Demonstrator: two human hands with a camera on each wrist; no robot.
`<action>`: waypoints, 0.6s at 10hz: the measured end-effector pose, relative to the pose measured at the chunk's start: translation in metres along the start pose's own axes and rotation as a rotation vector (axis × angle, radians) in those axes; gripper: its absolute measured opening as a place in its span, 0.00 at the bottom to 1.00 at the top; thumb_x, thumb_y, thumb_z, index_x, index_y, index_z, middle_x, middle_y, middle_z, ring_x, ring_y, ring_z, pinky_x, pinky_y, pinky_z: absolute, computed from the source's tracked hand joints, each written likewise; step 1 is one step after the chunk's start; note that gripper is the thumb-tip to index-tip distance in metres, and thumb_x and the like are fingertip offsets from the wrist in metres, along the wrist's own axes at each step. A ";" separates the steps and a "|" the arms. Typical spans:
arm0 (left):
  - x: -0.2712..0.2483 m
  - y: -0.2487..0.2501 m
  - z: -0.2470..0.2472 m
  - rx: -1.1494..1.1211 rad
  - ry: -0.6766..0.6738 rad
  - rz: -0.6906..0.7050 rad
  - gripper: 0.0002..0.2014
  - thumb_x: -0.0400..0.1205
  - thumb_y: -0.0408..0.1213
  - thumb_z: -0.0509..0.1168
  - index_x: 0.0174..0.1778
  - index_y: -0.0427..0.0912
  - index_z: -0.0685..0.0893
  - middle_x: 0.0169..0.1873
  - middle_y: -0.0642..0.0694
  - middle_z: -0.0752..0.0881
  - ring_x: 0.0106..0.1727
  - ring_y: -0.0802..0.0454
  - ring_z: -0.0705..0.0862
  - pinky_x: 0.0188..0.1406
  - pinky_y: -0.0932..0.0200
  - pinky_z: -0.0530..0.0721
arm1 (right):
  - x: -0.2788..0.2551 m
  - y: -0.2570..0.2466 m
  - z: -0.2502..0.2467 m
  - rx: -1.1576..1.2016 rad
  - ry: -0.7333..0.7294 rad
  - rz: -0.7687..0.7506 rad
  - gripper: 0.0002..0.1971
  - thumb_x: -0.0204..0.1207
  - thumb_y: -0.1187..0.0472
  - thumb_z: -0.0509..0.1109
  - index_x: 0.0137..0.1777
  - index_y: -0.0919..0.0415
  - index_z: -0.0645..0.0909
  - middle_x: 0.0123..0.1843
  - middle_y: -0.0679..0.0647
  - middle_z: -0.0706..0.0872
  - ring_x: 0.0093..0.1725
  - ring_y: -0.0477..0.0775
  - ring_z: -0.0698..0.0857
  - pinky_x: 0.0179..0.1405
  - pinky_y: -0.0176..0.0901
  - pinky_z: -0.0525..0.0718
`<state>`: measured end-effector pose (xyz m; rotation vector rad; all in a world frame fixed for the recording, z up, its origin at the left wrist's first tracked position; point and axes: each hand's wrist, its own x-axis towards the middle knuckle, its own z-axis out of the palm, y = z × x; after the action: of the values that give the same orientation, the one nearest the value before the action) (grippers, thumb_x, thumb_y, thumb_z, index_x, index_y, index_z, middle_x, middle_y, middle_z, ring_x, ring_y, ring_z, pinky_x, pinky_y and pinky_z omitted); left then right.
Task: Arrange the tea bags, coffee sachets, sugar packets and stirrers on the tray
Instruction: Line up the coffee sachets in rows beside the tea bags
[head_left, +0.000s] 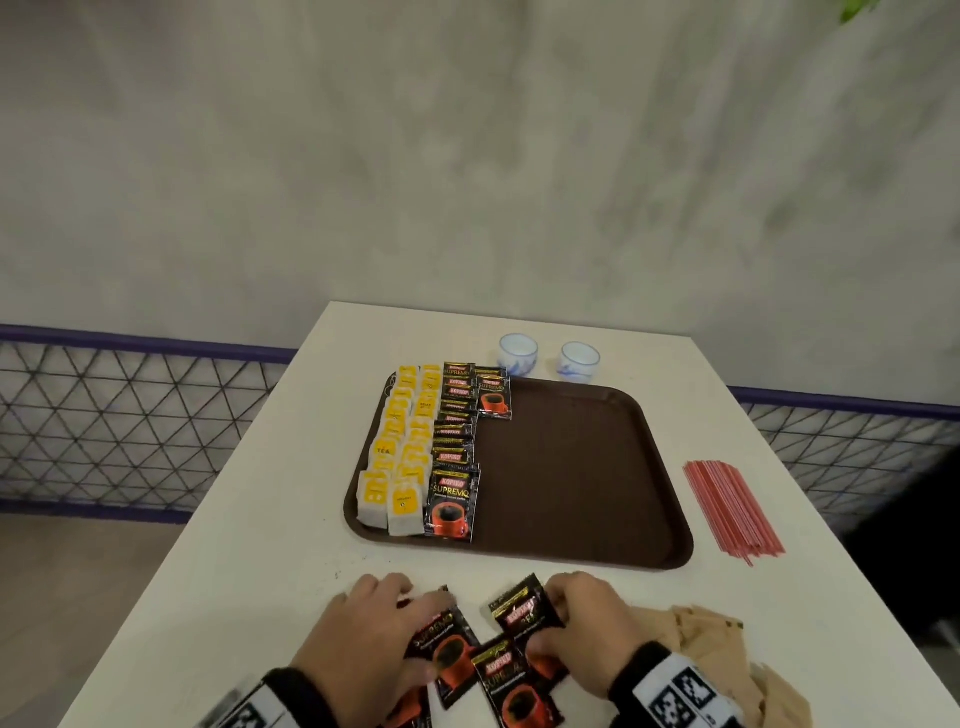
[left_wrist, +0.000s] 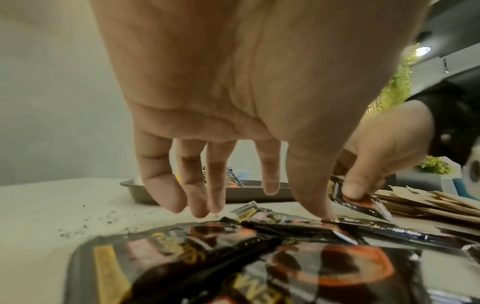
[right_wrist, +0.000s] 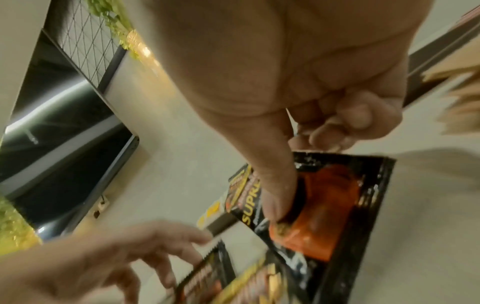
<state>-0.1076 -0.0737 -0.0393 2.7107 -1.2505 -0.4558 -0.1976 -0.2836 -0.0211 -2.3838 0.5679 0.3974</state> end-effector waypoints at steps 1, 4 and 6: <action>0.011 -0.006 0.002 0.069 -0.045 0.028 0.27 0.78 0.57 0.59 0.73 0.69 0.59 0.72 0.51 0.66 0.66 0.51 0.68 0.65 0.54 0.71 | 0.014 -0.001 -0.025 0.205 -0.003 -0.043 0.08 0.71 0.61 0.78 0.41 0.45 0.84 0.40 0.42 0.88 0.41 0.36 0.83 0.44 0.29 0.79; 0.044 -0.025 0.038 0.052 0.068 -0.024 0.16 0.64 0.68 0.52 0.29 0.60 0.72 0.27 0.62 0.71 0.21 0.67 0.74 0.16 0.77 0.74 | 0.153 -0.013 -0.092 0.570 0.185 0.007 0.08 0.80 0.74 0.63 0.44 0.63 0.80 0.30 0.56 0.80 0.28 0.49 0.78 0.24 0.36 0.78; 0.024 -0.074 0.115 0.364 0.148 0.017 0.30 0.57 0.21 0.69 0.31 0.66 0.71 0.26 0.71 0.68 0.21 0.79 0.70 0.19 0.87 0.67 | 0.231 -0.020 -0.089 0.492 0.284 0.116 0.10 0.76 0.74 0.68 0.41 0.60 0.73 0.29 0.56 0.81 0.23 0.50 0.78 0.20 0.38 0.76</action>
<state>-0.0762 -0.0418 -0.1707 2.9532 -1.4338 -0.0227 0.0229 -0.3964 -0.0406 -1.9440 0.8290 -0.0394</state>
